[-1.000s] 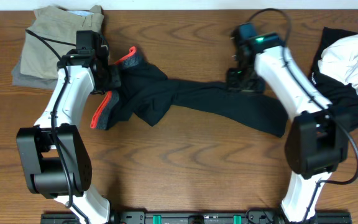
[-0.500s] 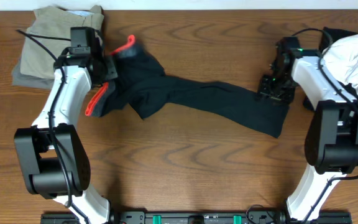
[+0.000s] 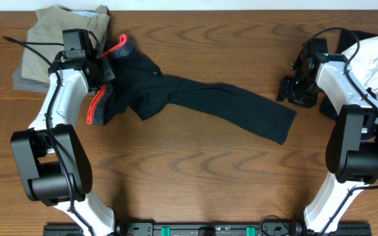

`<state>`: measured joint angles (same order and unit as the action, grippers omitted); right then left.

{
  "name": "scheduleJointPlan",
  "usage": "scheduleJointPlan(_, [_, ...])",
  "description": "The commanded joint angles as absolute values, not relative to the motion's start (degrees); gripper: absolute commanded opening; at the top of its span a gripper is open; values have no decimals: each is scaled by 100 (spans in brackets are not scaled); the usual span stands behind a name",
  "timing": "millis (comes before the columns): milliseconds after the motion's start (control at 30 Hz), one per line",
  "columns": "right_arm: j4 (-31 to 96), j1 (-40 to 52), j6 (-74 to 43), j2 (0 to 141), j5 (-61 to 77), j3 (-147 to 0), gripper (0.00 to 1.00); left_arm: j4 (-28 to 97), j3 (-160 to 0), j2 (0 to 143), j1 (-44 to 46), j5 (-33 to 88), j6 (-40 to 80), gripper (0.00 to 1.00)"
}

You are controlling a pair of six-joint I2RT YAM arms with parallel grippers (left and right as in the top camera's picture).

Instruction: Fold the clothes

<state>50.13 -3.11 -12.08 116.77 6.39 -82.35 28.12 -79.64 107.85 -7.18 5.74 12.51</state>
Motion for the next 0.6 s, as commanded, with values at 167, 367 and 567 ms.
scheduleJointPlan(167, [4650,-379,-1068,11636,607,-7616,55,2790,-8036,10836,-770,482,1341,6])
scheduleJointPlan(367, [4720,-384,-1074,11636,624,-7616,40,2790,-8036,10836,-770,392,1341,6])
scheduleJointPlan(567, [4974,-386,-1066,11636,622,-7616,29,2790,-8036,10836,-770,377,1341,6])
